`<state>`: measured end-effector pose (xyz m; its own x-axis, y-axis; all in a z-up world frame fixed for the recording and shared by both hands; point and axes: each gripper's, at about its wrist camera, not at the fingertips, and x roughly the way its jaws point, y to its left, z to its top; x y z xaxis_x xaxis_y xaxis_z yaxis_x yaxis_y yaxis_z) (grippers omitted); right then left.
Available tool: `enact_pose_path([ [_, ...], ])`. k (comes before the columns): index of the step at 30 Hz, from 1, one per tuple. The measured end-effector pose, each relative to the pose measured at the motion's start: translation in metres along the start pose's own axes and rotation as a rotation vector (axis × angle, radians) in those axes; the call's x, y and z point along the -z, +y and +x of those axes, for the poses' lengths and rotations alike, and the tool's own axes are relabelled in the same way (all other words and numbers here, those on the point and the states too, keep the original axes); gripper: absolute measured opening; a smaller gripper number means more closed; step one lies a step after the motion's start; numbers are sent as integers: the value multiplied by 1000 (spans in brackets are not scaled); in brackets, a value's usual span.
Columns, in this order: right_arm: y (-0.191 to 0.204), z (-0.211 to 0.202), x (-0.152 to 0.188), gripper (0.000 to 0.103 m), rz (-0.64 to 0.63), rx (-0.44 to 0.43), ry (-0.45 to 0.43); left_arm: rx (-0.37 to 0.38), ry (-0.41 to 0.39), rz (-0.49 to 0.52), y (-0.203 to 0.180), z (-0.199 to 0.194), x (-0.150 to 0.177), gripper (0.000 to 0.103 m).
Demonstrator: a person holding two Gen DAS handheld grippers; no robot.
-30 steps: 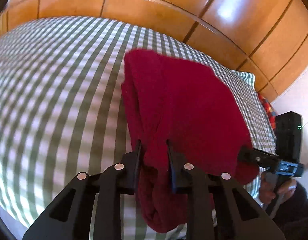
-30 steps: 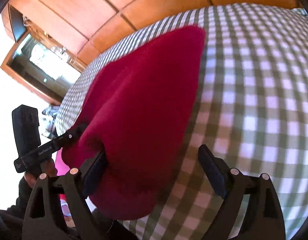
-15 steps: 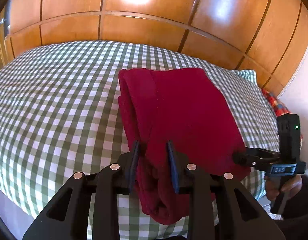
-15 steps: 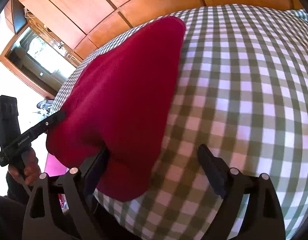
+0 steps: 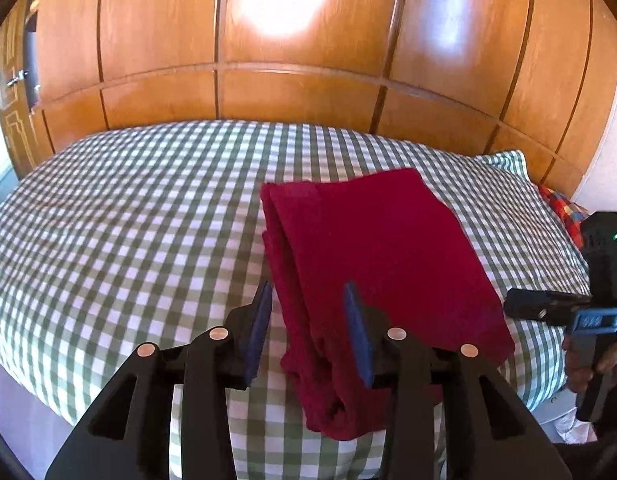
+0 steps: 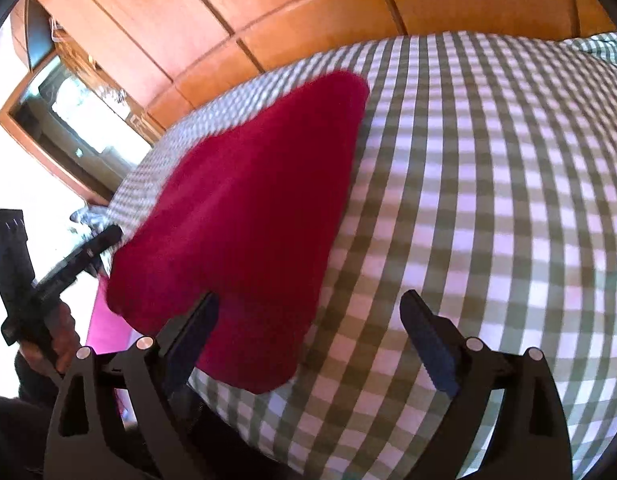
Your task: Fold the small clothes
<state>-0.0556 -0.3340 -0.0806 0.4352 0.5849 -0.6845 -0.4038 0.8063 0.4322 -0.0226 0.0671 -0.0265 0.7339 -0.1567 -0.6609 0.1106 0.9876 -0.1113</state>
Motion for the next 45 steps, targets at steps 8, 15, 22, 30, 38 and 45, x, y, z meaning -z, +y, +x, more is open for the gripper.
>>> enact_pose_path([
  [8,7,22,-44,95,81,13,-9,-19,-25,43,-11,7,-9,36],
  [15,16,60,-65,91,127,67,3,-38,-3,83,-19,27,-7,36],
  [22,4,81,-46,82,136,55,31,-52,77,87,-21,55,5,36],
  [30,-3,74,-39,86,124,41,13,-61,64,82,-21,52,7,36],
  [38,-4,69,-56,95,183,-43,39,-26,9,-40,7,25,-4,73],
  [45,-8,75,-61,99,189,-61,76,135,110,-147,30,55,-13,73],
])
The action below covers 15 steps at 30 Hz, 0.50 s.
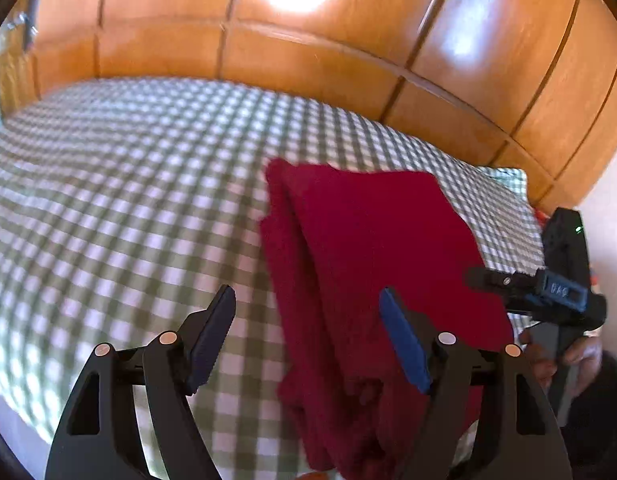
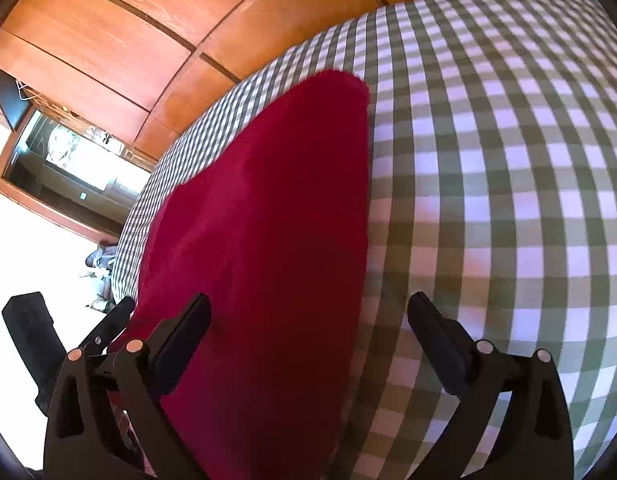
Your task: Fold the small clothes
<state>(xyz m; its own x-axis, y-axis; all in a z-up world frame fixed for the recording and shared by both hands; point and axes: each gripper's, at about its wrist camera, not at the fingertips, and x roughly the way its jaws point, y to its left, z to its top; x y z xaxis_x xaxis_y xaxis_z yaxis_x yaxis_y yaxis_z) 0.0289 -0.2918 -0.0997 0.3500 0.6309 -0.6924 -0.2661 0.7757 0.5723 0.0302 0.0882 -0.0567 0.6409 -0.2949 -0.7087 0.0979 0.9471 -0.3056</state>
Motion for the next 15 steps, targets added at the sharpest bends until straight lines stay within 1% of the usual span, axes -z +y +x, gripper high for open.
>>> enact_pose_path([
  [2,0,3,0,99,-8,-10,4,25,26,-22,5,11,-3,73],
  [6,4,12,0,100,-27,-25,22,106,93,-65,14,34,-7,73],
  [9,10,19,0,98,-48,-21,24,167,110,-67,19,46,-4,73],
  [11,15,23,-1,86,-72,-23,25,214,122,-82,25,53,-3,73],
  [12,18,27,-1,70,-78,-48,33,246,125,-99,28,57,0,66],
  [14,24,32,1,67,-89,-55,33,312,129,-126,31,59,3,54],
  [15,26,33,2,66,-91,-58,30,329,120,-130,32,58,5,49],
])
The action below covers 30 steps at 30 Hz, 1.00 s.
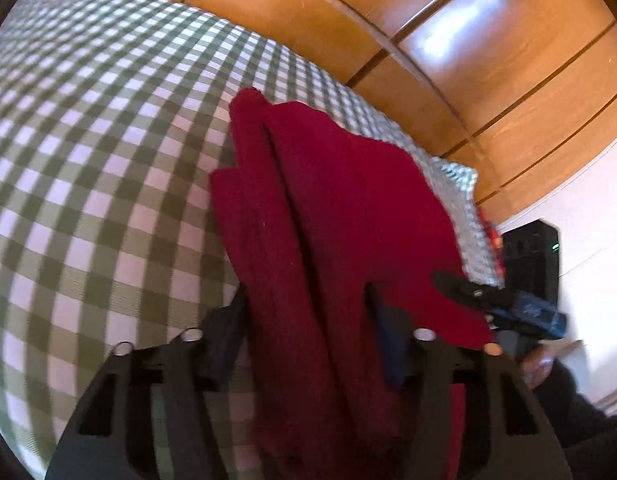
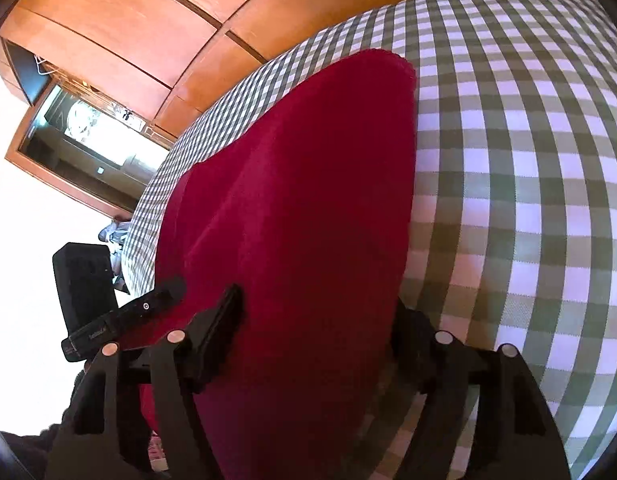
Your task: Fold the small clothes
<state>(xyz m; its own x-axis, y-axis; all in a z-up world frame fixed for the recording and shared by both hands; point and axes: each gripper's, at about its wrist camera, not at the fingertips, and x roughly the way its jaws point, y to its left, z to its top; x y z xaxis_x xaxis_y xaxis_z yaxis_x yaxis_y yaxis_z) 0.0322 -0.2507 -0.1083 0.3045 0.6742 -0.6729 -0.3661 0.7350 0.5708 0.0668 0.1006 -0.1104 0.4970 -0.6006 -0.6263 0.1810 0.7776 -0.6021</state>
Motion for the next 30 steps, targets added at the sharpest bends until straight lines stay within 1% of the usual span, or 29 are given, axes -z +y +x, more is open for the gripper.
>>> enact_pose_path([
  [2,-1,2,1,64,16,-20,-2,8,-12,24,-3,-3,3,44],
  [3,-1,3,1,61,20,-25,-4,8,-21,44,-7,-4,4,40],
  [5,4,1,1,54,20,-31,-14,13,-32,57,-12,-8,7,36],
  [7,10,-4,2,45,19,-46,-34,23,-44,61,-16,-12,7,35],
  [10,16,-10,6,42,10,-46,-51,41,-51,72,-25,-16,7,33],
  [13,17,-21,12,40,15,-52,-78,81,-56,91,-40,-17,4,32],
  [16,13,-43,17,39,19,-44,-130,117,-53,143,-66,-13,-1,32],
  [18,4,-59,18,39,33,-35,-168,140,-41,178,-86,-4,-4,32],
  [20,-6,-82,20,39,42,-7,-217,167,-22,208,-107,9,-9,32],
  [23,-27,-113,19,39,68,34,-275,193,11,278,-146,37,-20,32],
  [24,-34,-122,19,39,77,49,-295,204,26,310,-165,50,-25,32],
  [27,-56,-151,17,39,110,104,-362,217,54,374,-204,82,-35,32],
  [30,-78,-180,15,39,149,157,-429,228,87,462,-255,123,-47,32],
])
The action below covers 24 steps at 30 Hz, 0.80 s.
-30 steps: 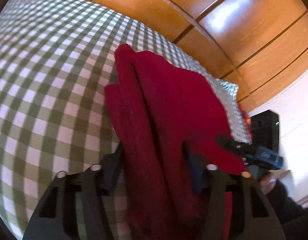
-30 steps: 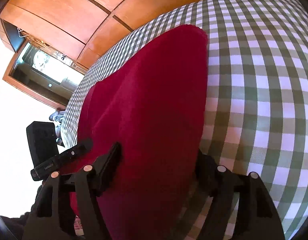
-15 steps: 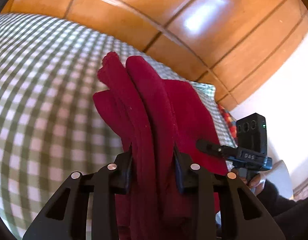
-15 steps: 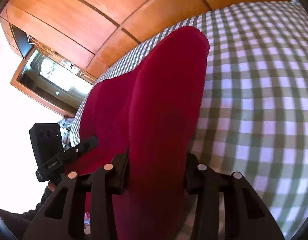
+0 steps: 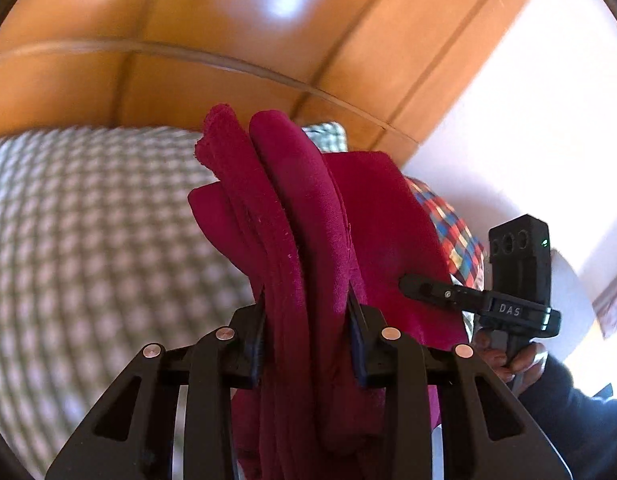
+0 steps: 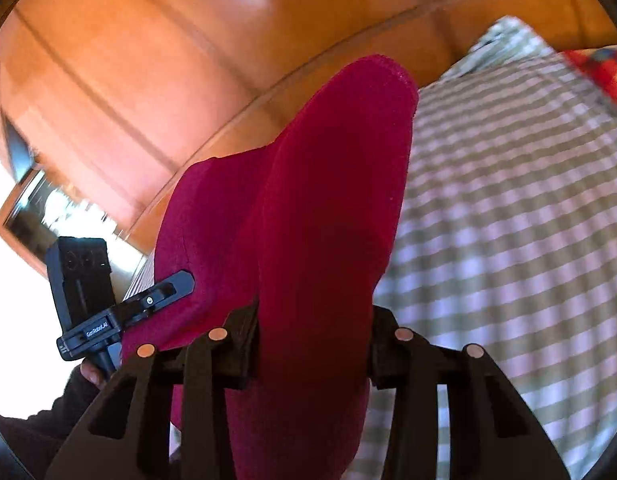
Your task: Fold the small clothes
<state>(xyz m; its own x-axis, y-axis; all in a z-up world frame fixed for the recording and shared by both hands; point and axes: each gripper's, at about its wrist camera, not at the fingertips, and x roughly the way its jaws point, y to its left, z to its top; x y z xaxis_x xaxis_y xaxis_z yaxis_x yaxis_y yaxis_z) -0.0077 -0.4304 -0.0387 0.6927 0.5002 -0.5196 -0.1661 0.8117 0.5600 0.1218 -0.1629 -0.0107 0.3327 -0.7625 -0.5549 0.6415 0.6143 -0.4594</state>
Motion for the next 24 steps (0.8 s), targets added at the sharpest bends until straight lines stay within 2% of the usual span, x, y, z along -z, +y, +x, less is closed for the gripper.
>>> enact_pose_path([
  [6,-51,-25,-30,39,72,119,-114,-12,51,91,-44,88,-53,32],
  [8,-72,-23,-36,39,95,167,-125,-30,72,124,-54,115,-60,32],
  [10,-98,-13,-37,45,120,229,-94,-94,117,160,-57,146,-58,34],
  [11,-110,-11,-36,47,130,258,-72,-138,166,164,-51,167,-54,34],
  [12,-123,0,-32,56,143,296,-31,-211,215,191,-43,187,-47,37],
  [13,-132,12,-24,63,156,321,-15,-254,239,197,-36,198,-41,42],
  [15,-138,19,-18,77,184,323,-40,-261,195,178,-28,197,-37,56],
  [16,-136,19,-17,82,194,329,-49,-263,193,167,-27,194,-37,56],
  [18,-134,16,-20,84,183,353,-55,-262,191,152,-29,185,-37,58],
  [21,-138,-5,-30,87,120,441,-78,-345,142,183,-41,156,-32,62],
  [24,-115,-28,-25,87,58,552,-146,-409,91,211,-60,141,-26,65],
])
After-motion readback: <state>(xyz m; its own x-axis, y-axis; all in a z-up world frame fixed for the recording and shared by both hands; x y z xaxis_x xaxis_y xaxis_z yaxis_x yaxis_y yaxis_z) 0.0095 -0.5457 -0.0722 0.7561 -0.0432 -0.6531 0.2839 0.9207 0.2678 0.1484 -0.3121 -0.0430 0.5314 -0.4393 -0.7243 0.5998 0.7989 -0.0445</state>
